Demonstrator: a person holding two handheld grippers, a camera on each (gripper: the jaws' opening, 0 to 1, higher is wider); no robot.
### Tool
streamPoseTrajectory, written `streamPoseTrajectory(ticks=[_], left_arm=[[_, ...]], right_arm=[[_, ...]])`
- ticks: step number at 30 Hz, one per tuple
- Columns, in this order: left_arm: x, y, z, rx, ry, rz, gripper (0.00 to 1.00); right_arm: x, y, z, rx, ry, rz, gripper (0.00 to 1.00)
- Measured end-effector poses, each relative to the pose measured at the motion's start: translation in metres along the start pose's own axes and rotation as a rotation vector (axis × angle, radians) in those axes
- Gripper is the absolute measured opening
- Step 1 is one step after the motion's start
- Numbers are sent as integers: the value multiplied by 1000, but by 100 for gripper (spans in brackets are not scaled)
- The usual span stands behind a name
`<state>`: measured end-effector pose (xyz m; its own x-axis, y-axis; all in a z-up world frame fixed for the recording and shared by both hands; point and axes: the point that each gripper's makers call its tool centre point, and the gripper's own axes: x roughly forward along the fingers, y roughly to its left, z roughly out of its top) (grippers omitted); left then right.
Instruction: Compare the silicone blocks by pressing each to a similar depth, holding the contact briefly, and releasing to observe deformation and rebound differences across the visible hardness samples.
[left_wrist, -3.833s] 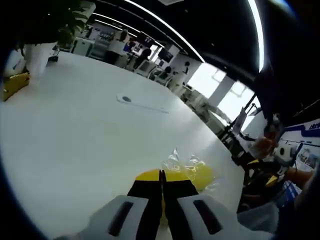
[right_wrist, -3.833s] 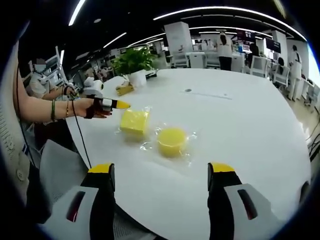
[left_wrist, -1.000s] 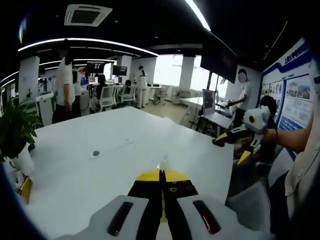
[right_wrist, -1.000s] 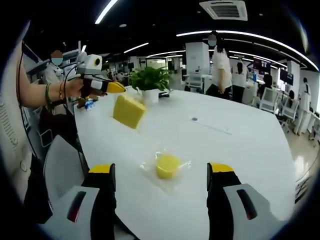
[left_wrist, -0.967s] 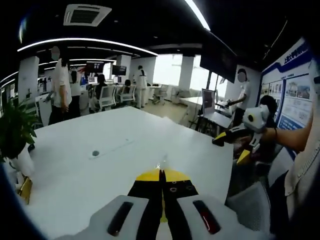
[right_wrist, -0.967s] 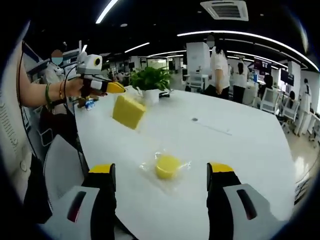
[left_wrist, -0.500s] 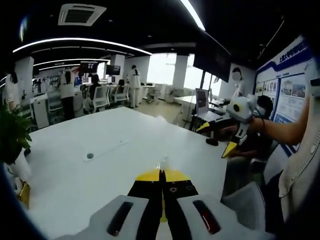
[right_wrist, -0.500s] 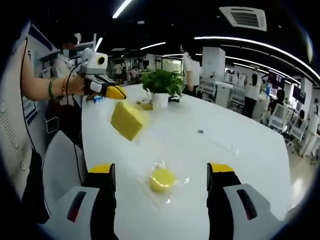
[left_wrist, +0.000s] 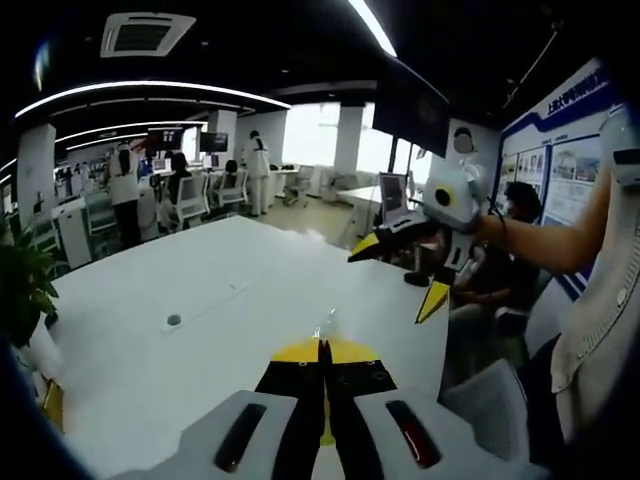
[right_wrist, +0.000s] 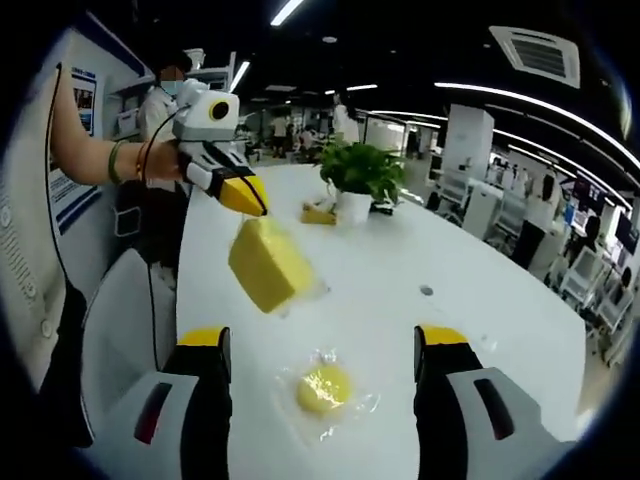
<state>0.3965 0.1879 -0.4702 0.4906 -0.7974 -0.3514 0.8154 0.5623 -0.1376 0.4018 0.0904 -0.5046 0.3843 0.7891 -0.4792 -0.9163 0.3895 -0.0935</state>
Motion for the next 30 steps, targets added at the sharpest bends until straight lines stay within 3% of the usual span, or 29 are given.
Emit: streamPoseTrajectory(ticks=[20, 30], left_arm=[[10, -1, 2, 13, 1, -17, 0], [13, -3, 6, 35, -1, -34, 0]], right_arm=[[52, 20, 24, -119, 33, 187, 68], [69, 25, 30, -150, 49, 231, 68]])
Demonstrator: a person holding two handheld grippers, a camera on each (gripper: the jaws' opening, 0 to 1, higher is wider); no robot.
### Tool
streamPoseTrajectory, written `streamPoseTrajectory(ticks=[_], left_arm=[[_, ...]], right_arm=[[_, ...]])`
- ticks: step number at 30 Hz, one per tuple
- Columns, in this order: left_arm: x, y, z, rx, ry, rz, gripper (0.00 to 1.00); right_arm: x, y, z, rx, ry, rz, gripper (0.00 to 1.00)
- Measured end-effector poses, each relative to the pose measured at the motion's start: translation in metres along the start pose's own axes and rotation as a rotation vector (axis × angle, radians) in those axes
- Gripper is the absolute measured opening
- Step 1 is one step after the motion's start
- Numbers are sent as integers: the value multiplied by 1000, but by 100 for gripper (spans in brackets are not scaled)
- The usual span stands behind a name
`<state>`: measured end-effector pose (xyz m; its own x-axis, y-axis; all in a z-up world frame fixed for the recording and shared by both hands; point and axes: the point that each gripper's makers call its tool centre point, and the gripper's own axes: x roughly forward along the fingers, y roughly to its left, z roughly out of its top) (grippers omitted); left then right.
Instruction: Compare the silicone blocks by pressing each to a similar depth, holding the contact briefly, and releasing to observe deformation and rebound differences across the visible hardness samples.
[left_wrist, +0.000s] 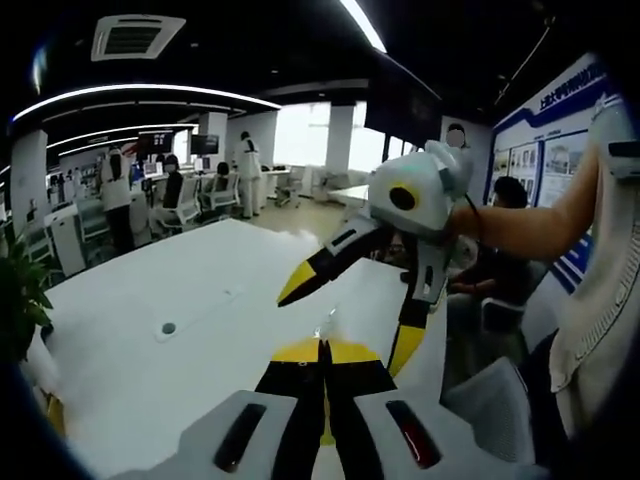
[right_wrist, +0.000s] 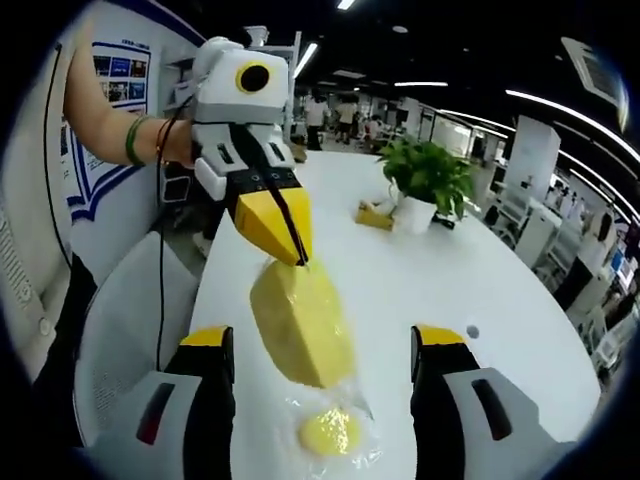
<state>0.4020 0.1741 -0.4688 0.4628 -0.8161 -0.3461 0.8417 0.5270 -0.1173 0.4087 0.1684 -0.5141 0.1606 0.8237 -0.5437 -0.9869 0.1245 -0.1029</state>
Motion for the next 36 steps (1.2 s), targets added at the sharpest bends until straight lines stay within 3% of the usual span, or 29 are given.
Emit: streamPoseTrajectory(ticks=[15, 26, 36], left_arm=[[5, -13, 9, 56, -22, -58, 0], [5, -21, 17, 74, -54, -99, 0], [7, -31, 19, 113, -45, -125, 0]], right_arm=[[23, 7, -3, -1, 37, 74, 64], [26, 15, -6, -14, 50, 116, 47], [21, 17, -7, -33, 50, 119, 36]])
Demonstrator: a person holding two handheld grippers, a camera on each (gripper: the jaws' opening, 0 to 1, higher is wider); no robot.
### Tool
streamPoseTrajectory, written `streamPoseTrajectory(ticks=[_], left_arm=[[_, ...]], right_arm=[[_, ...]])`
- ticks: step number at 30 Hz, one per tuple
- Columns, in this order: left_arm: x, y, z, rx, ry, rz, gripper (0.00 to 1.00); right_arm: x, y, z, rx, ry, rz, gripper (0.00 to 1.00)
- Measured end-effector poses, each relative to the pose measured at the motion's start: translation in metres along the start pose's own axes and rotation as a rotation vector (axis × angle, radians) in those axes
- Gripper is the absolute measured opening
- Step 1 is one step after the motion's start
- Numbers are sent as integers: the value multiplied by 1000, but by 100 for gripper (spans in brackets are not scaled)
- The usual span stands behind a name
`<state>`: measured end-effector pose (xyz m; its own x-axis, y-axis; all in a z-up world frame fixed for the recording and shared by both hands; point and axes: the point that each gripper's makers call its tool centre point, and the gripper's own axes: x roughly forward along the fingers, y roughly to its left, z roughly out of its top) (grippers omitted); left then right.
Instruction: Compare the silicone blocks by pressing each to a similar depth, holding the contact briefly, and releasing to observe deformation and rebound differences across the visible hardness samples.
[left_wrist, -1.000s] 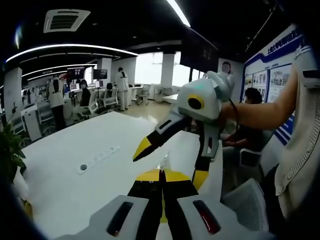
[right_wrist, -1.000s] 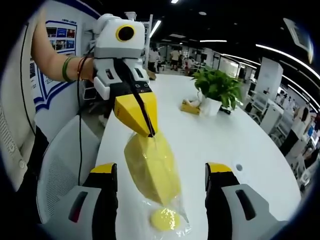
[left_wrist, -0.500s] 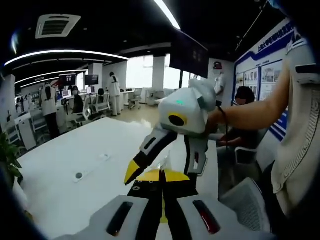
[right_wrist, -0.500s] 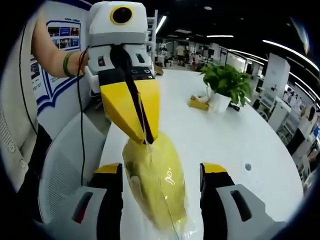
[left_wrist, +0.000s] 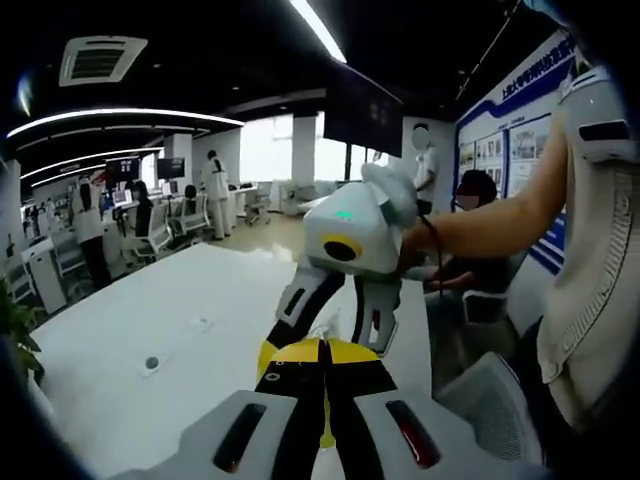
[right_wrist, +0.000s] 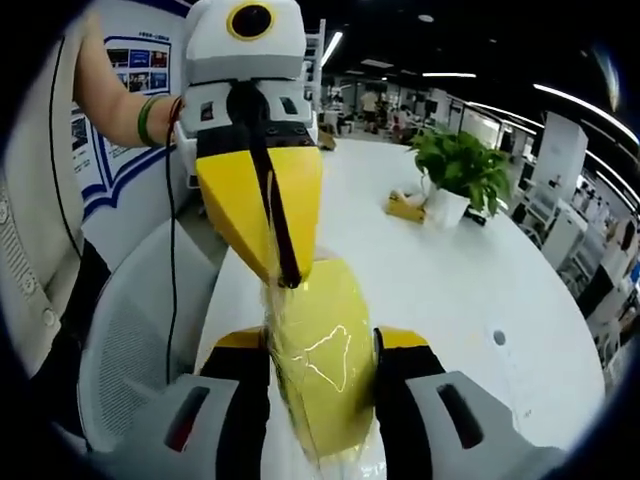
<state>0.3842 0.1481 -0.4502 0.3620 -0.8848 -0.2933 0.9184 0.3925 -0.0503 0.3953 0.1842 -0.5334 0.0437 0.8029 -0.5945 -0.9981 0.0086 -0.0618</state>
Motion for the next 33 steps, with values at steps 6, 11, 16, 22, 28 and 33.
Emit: streamPoseTrajectory(ticks=[6, 11, 16, 22, 28, 33], left_arm=[[2, -5, 0, 15, 8, -10, 0], [1, -7, 1, 15, 6, -13, 0], [-2, -4, 0, 23, 8, -13, 0], [-6, 2, -2, 30, 5, -13, 0], [-1, -6, -2, 27, 12, -15, 0], [4, -14, -1, 24, 12, -19, 0]], right_arm=[[-3, 2, -3, -18, 23, -9, 28], [-6, 4, -3, 2, 43, -26, 22], [-6, 5, -3, 17, 69, -44, 16], [-8, 11, -4, 73, 90, -35, 9], [-8, 13, -7, 57, 105, -32, 6], [-9, 15, -9, 67, 113, -28, 5]])
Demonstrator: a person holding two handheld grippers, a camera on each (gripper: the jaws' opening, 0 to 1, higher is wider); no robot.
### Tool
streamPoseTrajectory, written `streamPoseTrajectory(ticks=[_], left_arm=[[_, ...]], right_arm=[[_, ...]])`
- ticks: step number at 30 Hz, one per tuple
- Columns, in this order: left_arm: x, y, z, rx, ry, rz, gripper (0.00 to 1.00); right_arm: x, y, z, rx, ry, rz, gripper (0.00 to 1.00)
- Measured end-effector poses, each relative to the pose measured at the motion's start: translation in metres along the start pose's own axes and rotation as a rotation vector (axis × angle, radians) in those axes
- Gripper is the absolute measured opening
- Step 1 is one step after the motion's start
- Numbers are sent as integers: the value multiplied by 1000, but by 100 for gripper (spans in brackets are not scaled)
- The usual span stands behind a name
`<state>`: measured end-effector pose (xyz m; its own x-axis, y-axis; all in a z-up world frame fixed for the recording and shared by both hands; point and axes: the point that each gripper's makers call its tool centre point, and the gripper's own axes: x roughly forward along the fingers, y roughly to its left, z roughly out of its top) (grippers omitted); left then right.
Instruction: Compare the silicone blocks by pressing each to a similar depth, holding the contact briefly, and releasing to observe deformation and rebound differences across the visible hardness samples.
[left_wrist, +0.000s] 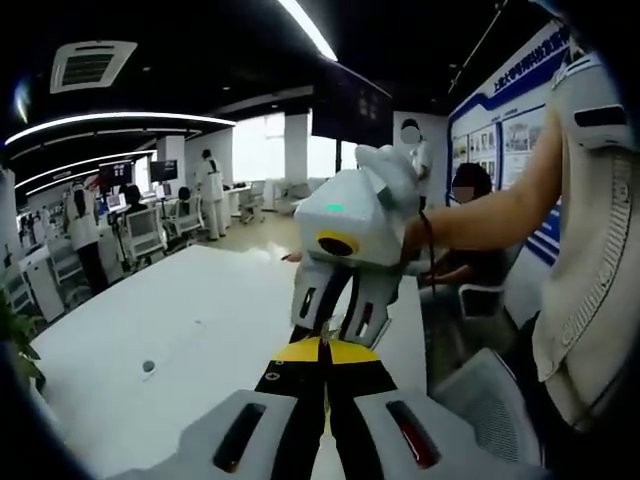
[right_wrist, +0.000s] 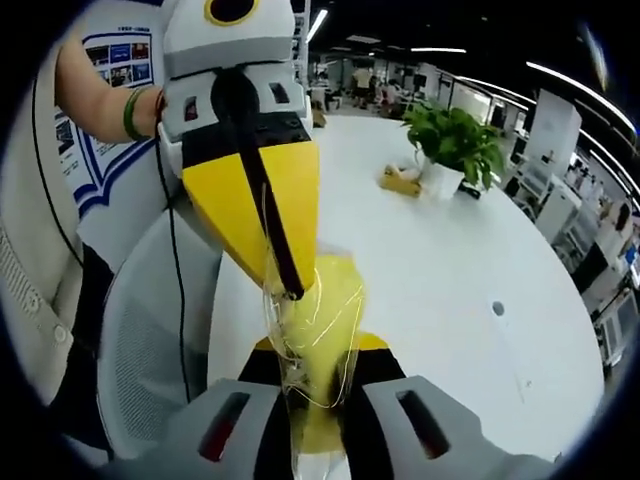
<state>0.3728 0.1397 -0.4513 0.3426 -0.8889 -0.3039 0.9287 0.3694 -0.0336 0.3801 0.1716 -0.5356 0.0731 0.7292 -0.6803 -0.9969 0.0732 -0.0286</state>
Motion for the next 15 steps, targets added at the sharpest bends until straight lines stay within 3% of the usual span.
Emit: streamPoseTrajectory(ticks=[15], left_arm=[[3, -4, -3, 6, 16, -4, 0]], right_arm=[[1, -1, -4, -8, 7, -5, 5]])
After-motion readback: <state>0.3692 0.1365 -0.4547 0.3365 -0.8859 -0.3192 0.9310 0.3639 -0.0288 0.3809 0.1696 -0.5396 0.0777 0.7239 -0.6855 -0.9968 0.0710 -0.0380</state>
